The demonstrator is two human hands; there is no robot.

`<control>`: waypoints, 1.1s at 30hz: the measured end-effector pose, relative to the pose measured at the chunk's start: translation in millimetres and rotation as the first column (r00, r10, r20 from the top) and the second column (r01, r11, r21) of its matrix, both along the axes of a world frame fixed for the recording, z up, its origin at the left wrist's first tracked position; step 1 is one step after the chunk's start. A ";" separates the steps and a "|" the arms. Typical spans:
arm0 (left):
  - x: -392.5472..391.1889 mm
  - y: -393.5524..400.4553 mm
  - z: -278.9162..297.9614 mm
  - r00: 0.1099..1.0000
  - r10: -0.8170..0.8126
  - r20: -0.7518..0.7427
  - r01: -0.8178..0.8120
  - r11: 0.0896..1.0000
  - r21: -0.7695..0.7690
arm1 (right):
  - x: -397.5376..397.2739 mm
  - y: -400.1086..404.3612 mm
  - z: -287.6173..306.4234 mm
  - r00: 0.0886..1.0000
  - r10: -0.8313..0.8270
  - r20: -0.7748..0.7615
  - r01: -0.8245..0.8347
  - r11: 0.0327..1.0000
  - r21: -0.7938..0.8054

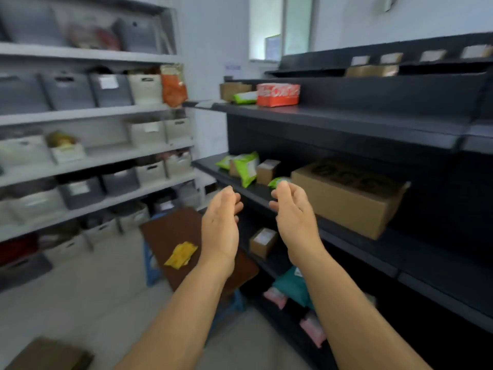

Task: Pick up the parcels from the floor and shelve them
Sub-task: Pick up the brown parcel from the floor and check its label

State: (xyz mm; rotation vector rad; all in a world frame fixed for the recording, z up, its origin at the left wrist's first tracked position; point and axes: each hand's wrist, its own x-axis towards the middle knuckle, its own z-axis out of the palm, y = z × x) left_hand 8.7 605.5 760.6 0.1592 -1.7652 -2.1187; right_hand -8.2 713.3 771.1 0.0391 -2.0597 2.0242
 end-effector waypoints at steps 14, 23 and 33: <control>24.3 -165.8 -137.0 0.755 0.523 0.395 -0.566 0.825 -0.010 | -46.2 -196.8 -152.6 0.788 0.505 0.353 -0.565 0.820 0.087; 32.3 -224.6 -177.8 0.490 0.676 0.551 -0.810 0.586 0.002 | -72.2 -282.8 -204.4 0.548 0.663 0.511 -0.804 0.585 0.104; 72.9 -310.9 -225.4 0.317 0.705 0.634 -0.924 0.380 0.040 | -54.0 -388.5 -243.3 0.327 0.687 0.649 -0.930 0.356 0.091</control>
